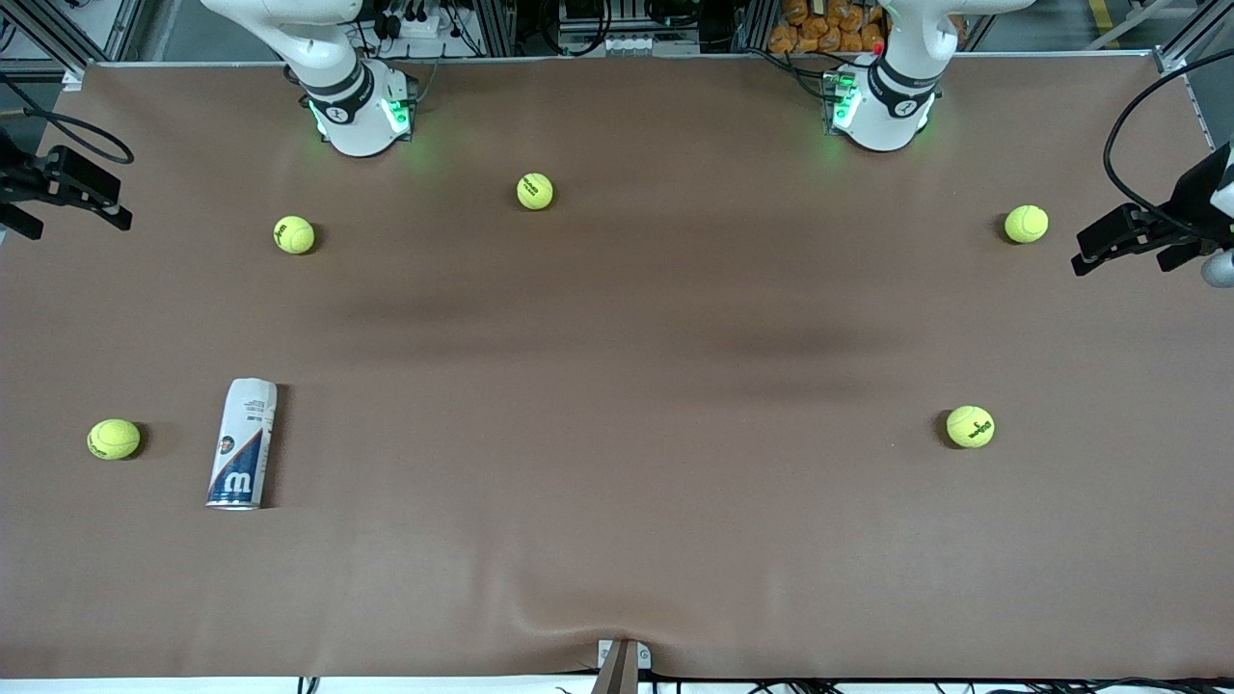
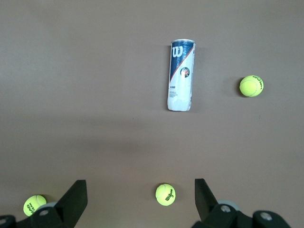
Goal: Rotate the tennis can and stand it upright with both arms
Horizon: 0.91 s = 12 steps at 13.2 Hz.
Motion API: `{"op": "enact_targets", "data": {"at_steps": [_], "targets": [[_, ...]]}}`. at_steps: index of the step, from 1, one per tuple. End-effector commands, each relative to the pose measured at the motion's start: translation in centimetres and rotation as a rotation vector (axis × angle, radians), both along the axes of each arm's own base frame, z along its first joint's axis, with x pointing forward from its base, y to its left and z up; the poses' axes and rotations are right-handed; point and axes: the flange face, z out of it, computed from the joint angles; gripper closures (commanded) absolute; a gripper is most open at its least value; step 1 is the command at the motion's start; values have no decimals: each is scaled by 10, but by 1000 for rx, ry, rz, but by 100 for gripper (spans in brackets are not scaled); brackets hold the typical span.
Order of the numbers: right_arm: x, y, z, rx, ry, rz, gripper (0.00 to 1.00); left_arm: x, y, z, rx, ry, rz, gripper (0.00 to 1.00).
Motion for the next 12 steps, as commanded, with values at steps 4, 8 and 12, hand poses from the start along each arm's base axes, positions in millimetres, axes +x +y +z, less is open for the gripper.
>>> {"op": "enact_targets", "data": {"at_steps": [4, 8, 12], "targets": [[-8, -6, -1, -14, 5, -5, 0, -1, 5, 1, 15, 25, -12, 0], [-10, -13, -4, -12, 25, -20, 0, -1, 7, 1, 14, 26, -8, 0], [-11, -19, -10, -10, 42, -32, 0, 2, 7, -4, 15, 35, -8, 0]]}}
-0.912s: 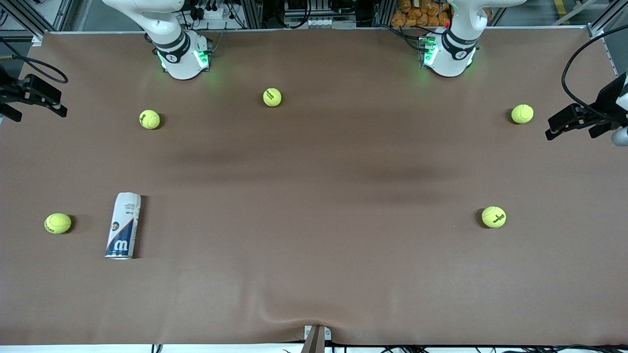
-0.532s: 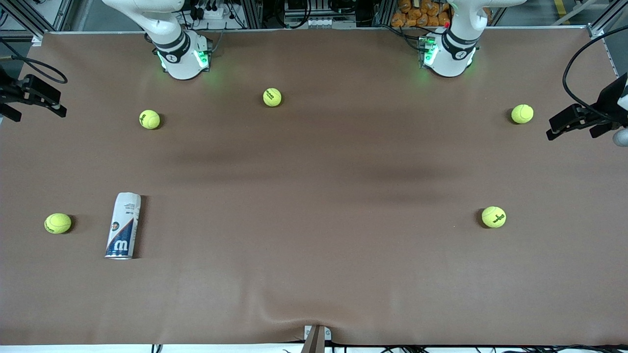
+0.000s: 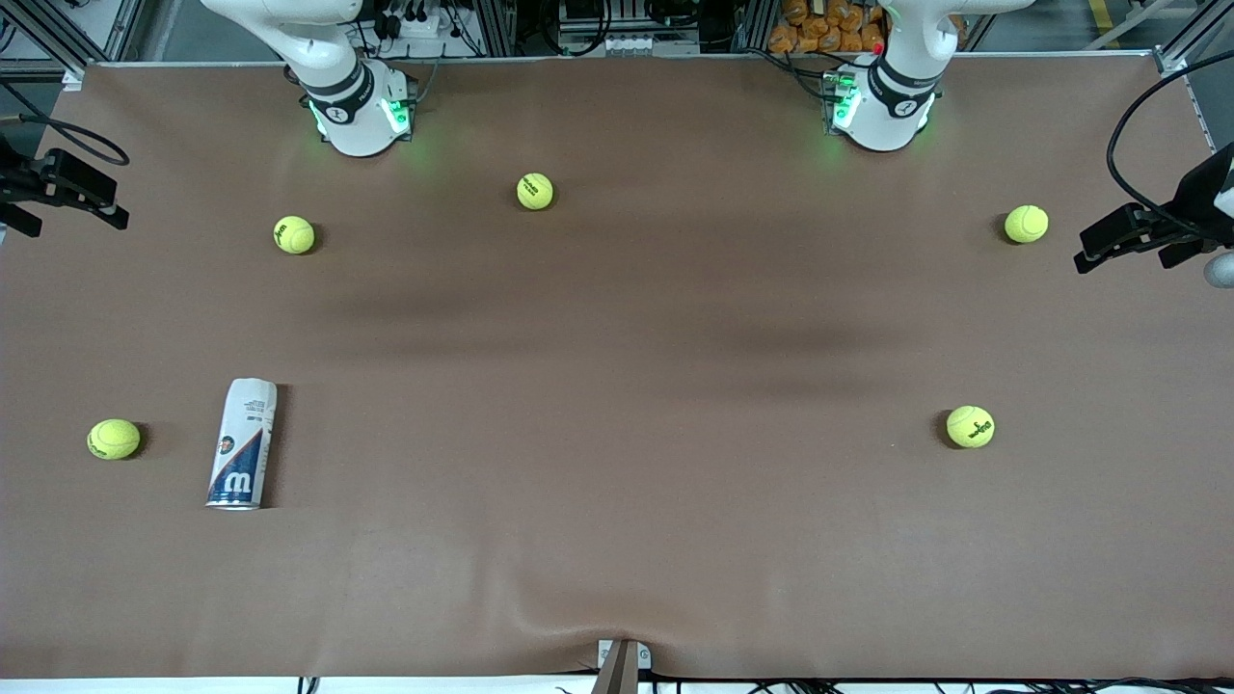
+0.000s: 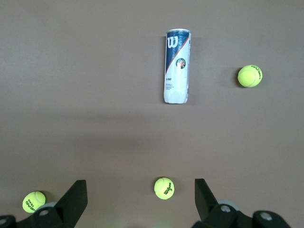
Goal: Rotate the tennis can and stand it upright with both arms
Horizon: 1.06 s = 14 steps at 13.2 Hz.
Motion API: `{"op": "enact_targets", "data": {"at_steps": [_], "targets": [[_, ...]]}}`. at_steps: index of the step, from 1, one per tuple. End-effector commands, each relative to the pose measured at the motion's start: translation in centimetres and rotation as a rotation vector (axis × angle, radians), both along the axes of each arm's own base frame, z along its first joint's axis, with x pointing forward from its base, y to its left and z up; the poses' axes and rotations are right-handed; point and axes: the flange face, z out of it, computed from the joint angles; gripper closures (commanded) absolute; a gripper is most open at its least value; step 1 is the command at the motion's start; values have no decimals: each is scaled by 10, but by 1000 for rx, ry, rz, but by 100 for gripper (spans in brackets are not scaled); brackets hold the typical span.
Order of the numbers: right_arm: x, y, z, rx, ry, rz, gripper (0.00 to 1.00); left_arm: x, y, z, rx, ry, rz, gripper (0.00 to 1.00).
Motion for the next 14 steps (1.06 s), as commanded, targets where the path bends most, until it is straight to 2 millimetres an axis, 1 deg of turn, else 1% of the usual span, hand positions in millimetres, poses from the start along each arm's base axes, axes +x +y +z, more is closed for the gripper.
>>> {"op": "enact_targets", "data": {"at_steps": [1, 9, 11, 12, 14], "targets": [[-8, -3, 1, -12, 7, -1, 0, 3, 2, 0, 15, 13, -16, 0], [-7, -3, -2, -12, 11, -1, 0, 4, 2, -3, 1, 18, -13, 0], [-7, -11, -16, -11, 30, -17, 0, 4, 2, -4, 1, 20, -13, 0], [-5, -17, -30, -10, 39, -27, 0, 4, 2, -3, 1, 18, -13, 0], [0, -33, -75, -30, 46, -49, 0, 3, 4, -4, 1, 21, -10, 0]]}}
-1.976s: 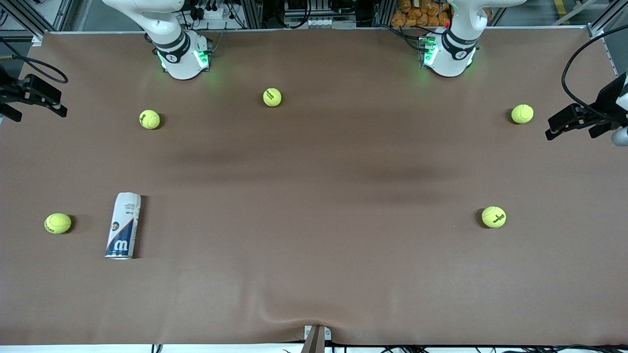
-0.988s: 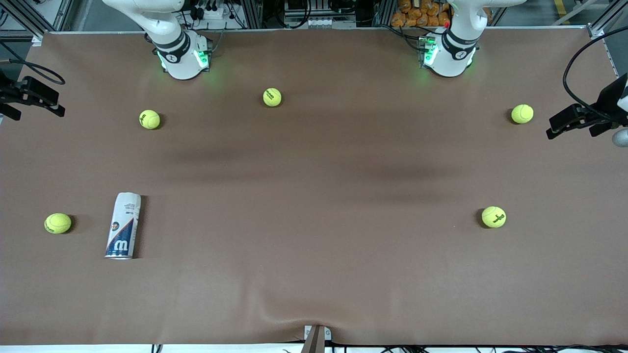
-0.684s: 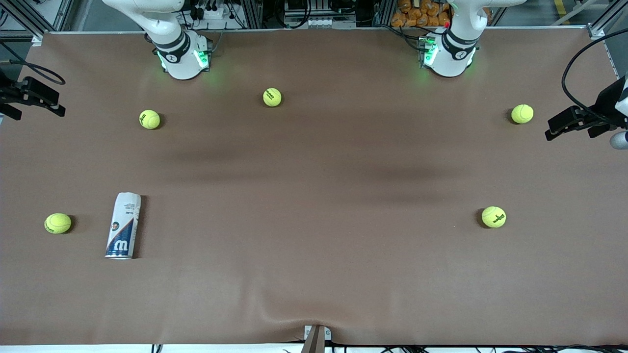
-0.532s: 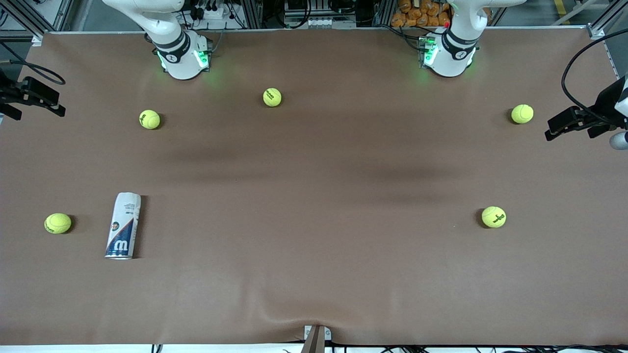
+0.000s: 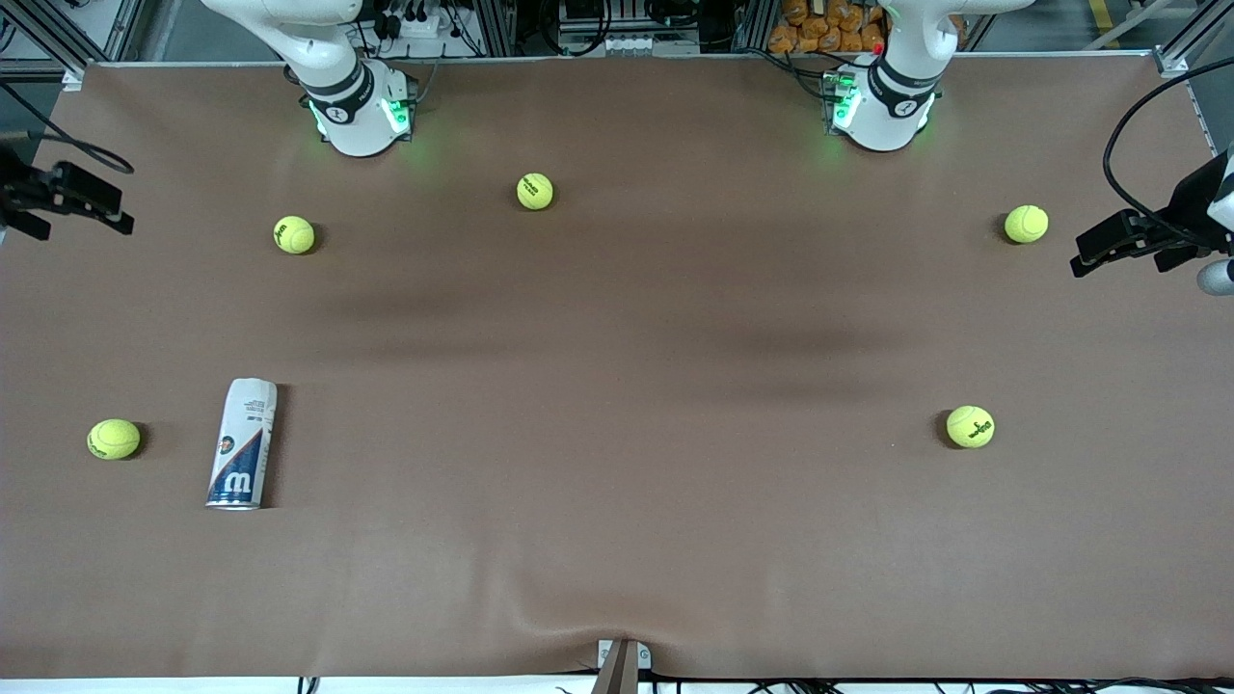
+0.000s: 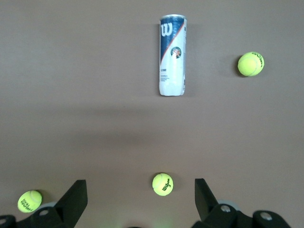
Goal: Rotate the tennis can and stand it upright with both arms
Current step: 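Reach the right gripper to the lying white can and grasp it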
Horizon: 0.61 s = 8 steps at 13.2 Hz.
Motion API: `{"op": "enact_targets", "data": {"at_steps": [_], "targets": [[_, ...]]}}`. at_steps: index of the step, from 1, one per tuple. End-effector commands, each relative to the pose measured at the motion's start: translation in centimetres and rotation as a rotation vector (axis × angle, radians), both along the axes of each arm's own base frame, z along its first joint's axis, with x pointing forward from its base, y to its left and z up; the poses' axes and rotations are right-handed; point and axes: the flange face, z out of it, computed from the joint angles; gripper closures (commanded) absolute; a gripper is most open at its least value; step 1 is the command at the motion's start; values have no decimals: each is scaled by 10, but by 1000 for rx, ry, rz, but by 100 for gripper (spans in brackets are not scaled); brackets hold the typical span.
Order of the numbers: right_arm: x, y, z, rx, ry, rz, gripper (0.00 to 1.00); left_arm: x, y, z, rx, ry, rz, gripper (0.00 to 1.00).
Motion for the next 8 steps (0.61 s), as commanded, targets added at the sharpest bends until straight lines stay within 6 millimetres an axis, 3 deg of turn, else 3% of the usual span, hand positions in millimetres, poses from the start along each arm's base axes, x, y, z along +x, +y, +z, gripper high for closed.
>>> {"op": "enact_targets", "data": {"at_steps": [1, 8], "targets": [[4, -20, -60, -76, 22, -3, 0, 1, 3, 2, 0, 9, -11, 0], [58, -30, -206, -108, 20, 34, 0, 1, 4, 0, 0, 12, -10, 0]]}}
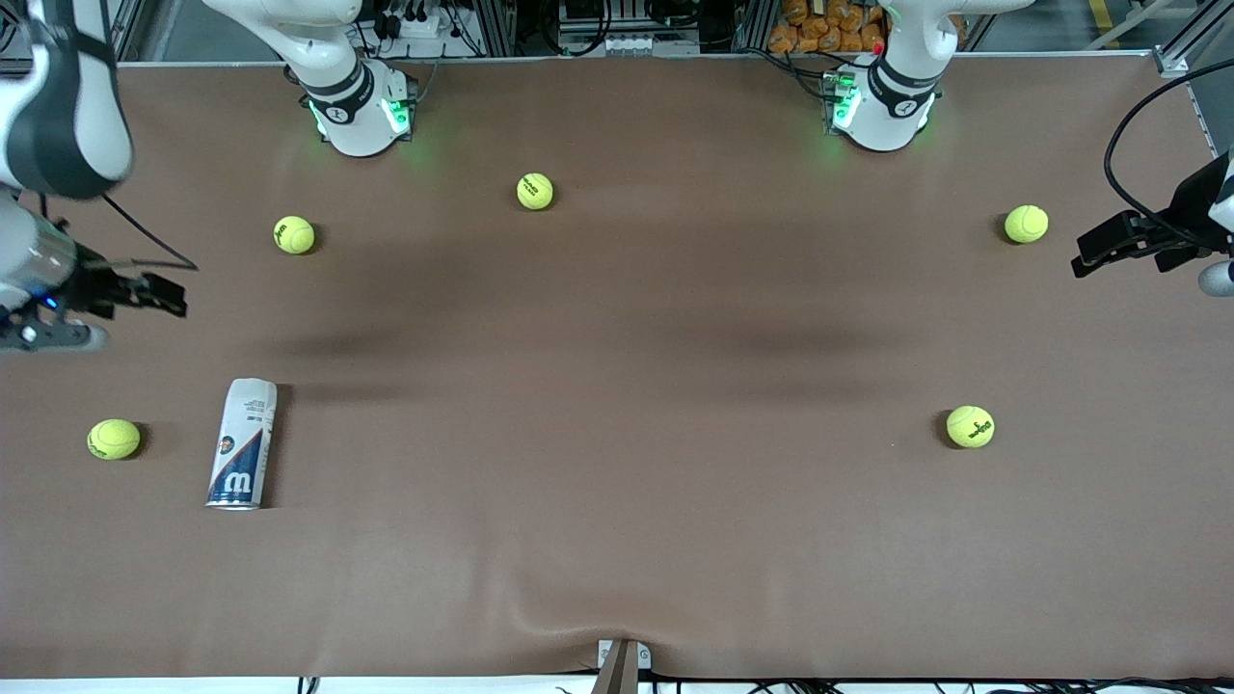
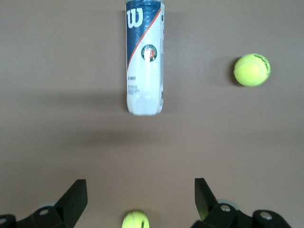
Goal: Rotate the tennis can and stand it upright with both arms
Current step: 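Reach the right gripper to the lying white can and grasp it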
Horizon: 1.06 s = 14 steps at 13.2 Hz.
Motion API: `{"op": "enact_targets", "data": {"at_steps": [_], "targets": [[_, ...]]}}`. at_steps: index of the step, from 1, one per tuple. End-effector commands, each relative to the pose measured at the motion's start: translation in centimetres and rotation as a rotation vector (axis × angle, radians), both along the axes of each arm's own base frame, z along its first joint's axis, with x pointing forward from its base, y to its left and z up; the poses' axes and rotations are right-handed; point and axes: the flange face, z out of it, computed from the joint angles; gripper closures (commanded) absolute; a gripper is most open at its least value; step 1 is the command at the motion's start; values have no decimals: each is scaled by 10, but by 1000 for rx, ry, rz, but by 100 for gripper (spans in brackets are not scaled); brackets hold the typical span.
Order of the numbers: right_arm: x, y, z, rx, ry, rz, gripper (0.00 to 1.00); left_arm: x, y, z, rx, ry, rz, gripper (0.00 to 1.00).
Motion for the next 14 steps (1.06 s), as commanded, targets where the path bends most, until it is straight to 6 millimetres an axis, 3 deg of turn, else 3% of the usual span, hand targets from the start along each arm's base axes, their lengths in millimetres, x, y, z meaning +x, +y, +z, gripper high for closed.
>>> {"op": "enact_targets", "data": {"at_steps": [1, 4, 8, 14], "targets": [[21, -6, -54, -15, -6, 21, 0, 1, 2, 1, 0, 9, -13, 0], [38, -10, -111, -10, -30, 28, 0, 2, 1, 0, -1, 12, -15, 0], [48, -10, -165, -3, -62, 39, 0, 2, 2, -1, -1, 15, -13, 0], [50, -4, -211, 4, -61, 52, 0, 2, 3, -1, -1, 17, -12, 0]]}}
